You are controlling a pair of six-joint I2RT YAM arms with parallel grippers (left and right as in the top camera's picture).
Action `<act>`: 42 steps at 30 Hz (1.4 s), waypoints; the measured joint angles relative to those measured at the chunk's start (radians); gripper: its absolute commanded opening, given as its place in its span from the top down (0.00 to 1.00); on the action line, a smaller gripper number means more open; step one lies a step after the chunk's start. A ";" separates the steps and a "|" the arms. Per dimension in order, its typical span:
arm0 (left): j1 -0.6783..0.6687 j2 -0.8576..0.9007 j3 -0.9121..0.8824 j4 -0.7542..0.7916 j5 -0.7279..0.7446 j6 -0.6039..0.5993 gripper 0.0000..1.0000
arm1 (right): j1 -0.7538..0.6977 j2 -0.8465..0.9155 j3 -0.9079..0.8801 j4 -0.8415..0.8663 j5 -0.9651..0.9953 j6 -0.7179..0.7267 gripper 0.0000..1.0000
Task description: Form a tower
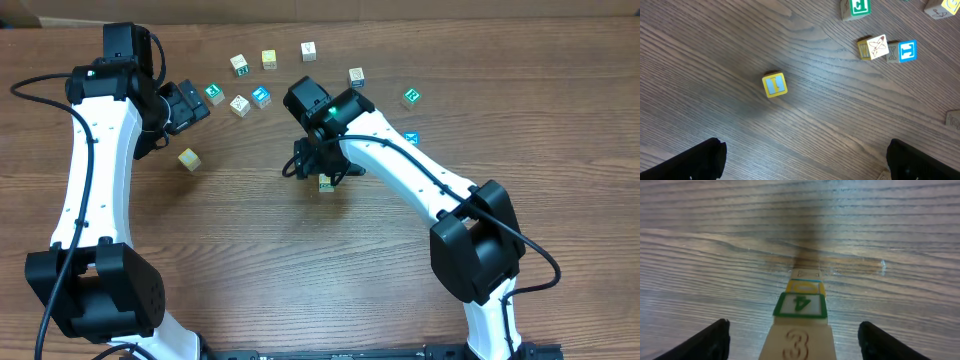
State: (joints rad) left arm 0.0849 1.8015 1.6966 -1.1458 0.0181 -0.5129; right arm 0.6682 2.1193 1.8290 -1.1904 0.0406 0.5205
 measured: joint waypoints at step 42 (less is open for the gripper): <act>0.000 0.000 0.000 0.000 0.000 0.000 0.00 | 0.000 0.000 -0.027 0.008 0.000 0.003 0.71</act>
State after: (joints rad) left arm 0.0849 1.8015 1.6966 -1.1458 0.0181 -0.5133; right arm 0.6682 2.1193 1.8015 -1.1828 0.0406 0.5232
